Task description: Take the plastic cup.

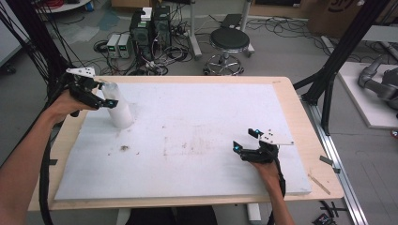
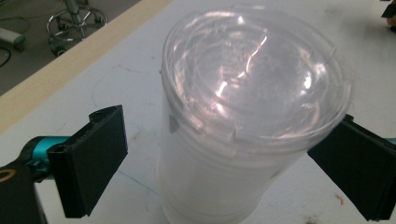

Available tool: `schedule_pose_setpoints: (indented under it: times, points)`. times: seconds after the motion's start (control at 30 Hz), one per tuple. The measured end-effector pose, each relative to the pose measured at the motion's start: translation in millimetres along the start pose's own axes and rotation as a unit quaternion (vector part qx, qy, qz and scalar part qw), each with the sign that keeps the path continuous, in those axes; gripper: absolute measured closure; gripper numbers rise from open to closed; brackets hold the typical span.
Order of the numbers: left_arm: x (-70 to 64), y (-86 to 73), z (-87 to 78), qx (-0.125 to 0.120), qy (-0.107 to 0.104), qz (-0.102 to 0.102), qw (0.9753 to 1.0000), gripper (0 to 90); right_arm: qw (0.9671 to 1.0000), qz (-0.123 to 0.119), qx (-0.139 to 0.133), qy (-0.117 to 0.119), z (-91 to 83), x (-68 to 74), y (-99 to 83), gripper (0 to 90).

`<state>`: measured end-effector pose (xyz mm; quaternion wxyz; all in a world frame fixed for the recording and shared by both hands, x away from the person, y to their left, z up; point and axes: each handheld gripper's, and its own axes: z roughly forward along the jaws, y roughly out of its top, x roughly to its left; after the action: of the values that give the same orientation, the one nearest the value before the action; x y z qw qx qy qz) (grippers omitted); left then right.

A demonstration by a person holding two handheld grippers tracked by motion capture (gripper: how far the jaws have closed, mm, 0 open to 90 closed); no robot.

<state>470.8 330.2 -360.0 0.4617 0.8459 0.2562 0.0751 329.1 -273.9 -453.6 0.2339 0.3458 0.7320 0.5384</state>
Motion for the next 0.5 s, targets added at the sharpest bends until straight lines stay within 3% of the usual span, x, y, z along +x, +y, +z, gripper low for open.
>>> schedule_pose_setpoints:
  times: [0.2,0.3,0.33,0.5]
  points:
    - [-1.0,0.0,3.8,0.012,0.003,-0.006,0.9999,5.5,1.0,-0.001,0.0,0.0,0.0,0.1,0.0,14.2]
    - [-1.0,0.5,4.3,0.013,0.002,-0.004,0.9999,10.1,1.0,-0.001,0.0,0.001,-0.1,0.1,0.0,14.2]
    - [-1.1,0.3,4.7,0.012,0.002,-0.003,0.9999,16.3,1.0,-0.002,0.0,0.0,0.0,0.2,0.0,14.2]
    - [-1.8,0.6,5.5,0.016,0.004,-0.005,0.9998,16.3,1.0,0.001,-0.001,-0.001,0.2,0.6,0.0,14.2]
